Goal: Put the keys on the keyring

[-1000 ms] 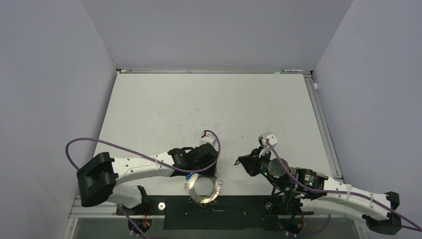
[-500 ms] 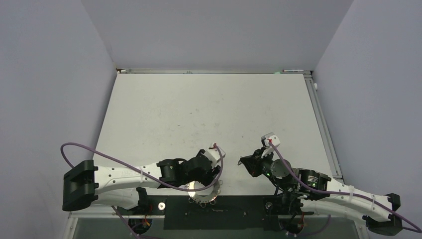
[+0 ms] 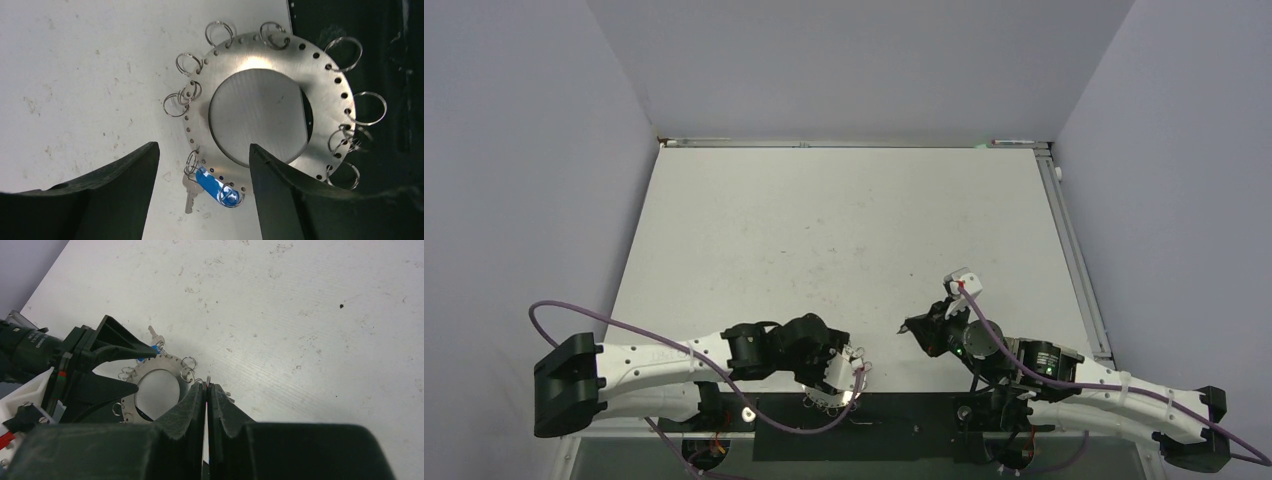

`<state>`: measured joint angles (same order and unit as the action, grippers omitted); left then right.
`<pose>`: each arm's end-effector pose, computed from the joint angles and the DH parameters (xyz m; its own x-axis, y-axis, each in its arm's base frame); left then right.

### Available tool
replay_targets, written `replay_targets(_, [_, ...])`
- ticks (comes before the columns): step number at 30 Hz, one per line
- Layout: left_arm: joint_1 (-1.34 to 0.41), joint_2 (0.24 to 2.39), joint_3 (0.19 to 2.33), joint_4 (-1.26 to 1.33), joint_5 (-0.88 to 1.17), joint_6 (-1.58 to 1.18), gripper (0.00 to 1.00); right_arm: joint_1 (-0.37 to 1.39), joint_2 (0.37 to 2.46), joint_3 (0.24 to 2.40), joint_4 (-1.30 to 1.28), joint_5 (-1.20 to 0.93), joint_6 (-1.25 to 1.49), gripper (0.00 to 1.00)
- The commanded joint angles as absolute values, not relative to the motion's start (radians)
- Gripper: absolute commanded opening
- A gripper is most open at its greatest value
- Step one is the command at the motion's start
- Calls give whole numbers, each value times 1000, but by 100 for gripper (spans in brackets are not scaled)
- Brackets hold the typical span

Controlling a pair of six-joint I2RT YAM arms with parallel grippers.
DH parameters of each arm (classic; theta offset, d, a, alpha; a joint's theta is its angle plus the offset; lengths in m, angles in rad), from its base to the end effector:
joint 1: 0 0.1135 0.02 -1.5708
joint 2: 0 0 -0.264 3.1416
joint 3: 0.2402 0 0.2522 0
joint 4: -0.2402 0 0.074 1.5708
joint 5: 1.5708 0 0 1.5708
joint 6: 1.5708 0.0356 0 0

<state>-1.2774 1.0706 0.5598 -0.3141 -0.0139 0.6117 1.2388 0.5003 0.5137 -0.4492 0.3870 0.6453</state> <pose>0.0614 -0.2016 0.1972 0.3742 0.7468 -0.5497 0.9034 -0.1596 0.3981 0.0549 0.1180 0.2583 -0.5694 0.0572 -0.8201 -0.5276 0.7396 0.4179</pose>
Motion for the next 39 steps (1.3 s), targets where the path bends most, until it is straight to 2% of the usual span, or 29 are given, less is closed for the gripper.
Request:
replay_targets(1, [-1163, 1054, 533, -242, 213, 850, 61, 1244, 484, 515, -407, 382, 657, 5])
replay_targets(5, [-1095, 1117, 561, -250, 284, 946, 55, 1243, 458, 514, -416, 389, 661, 5])
replay_targets(12, [-1083, 1221, 594, -232, 353, 1012, 50, 1243, 409, 526, -454, 409, 664, 5])
replay_targets(16, [-1084, 1265, 589, -170, 335, 1048, 42, 1243, 396, 521, -449, 407, 664, 5])
replay_targets(29, [-1052, 1399, 641, -120, 348, 1077, 40, 1244, 367, 518, -452, 401, 665, 5])
replay_targets(39, [-1039, 1428, 664, -159, 344, 1090, 32, 1244, 352, 512, -449, 394, 666, 5])
